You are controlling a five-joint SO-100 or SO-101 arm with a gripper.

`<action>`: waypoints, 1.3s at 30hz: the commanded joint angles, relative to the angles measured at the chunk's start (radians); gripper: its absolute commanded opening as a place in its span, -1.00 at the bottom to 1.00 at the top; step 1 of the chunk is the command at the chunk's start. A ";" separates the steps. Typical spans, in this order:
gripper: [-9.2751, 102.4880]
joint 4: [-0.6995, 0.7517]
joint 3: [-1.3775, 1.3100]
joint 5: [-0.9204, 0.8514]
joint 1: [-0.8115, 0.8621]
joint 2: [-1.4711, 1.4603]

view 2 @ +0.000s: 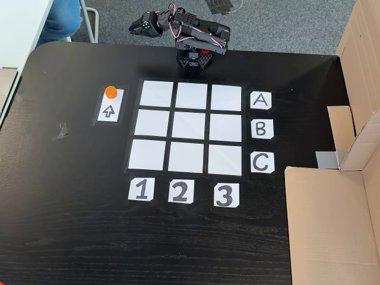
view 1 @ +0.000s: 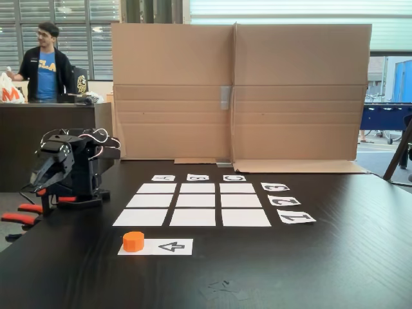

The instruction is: Pick up the round, orange token and place it in the grid on square B3.

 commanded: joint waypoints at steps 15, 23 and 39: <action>-0.84 0.002 -0.018 -0.014 0.011 0.009; -0.84 0.002 -0.018 -0.011 0.012 0.006; -0.84 0.084 -0.543 -0.017 -0.140 -0.632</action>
